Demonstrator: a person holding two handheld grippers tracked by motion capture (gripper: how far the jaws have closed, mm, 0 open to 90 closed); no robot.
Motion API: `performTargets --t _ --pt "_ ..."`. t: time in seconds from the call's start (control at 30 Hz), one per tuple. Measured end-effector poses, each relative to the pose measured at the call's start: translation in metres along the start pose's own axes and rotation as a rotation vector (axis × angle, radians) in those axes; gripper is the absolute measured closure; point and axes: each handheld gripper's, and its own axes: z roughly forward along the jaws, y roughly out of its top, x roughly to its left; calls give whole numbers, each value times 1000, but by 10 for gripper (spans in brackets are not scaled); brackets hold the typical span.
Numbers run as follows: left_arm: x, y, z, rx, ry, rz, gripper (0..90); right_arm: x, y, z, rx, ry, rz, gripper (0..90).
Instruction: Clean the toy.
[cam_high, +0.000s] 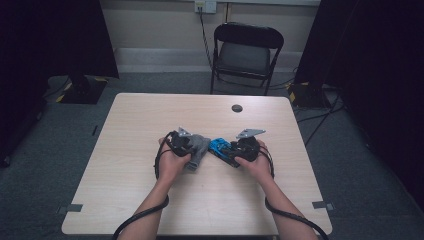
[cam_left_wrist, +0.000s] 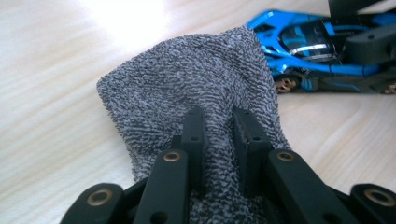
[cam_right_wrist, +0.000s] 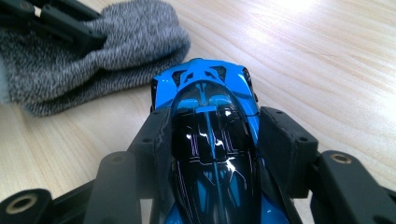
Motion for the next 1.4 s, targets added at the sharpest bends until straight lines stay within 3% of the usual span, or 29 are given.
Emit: performTargets --t 0.2,0.9,1.3,1.33,1.4 --pt "-7 -2 3 36 -8 24 765 0 0 0 1 -1 -1 456" --pt "-25 -10 -2 62 -61 65 769 1 1 0 7 -6 -4 456" --pt "-43 -14 -3 60 -128 79 770 1 1 0 11 -8 -4 457" --pt "-48 -14 -2 68 -157 91 769 1 1 0 10 -9 -4 457" --pt "-51 -13 -2 74 -171 100 769 1 1 0 12 -10 -4 457"
